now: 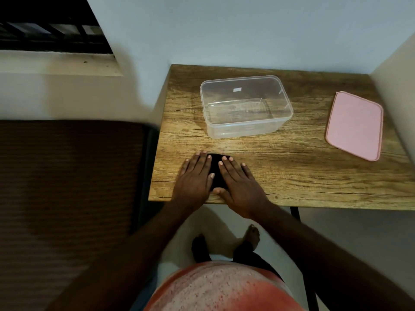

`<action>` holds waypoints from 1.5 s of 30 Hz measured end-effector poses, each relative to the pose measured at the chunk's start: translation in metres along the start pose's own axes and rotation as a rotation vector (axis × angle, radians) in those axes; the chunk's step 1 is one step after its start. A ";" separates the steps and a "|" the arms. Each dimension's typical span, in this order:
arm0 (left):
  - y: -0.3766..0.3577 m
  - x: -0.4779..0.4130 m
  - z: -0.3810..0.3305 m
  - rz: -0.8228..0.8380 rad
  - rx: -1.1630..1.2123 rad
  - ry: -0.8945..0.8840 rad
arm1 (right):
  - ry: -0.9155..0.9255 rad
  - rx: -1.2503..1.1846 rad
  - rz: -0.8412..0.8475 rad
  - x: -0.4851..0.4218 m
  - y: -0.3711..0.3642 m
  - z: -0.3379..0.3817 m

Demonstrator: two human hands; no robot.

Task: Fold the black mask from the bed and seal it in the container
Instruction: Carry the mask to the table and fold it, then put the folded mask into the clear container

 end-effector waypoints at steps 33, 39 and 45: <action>0.077 -0.083 -0.016 -0.221 0.906 0.389 | -0.226 0.061 -0.252 0.002 0.113 -0.099; 0.073 -0.069 0.013 -0.287 0.952 0.535 | -0.128 -0.162 -0.715 0.021 0.153 -0.074; 0.044 -0.050 0.019 0.039 0.711 0.380 | -0.144 -0.479 -0.322 0.012 0.090 -0.021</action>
Point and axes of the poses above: each hand's wrist, its own x-axis away from the middle knuckle, its own y-axis out of the back of the hand, z = x × y, the point moved 4 cm from there along -x, towards the middle knuckle, and after that the axes turned 7 degrees about y, right-handed, at the moved point
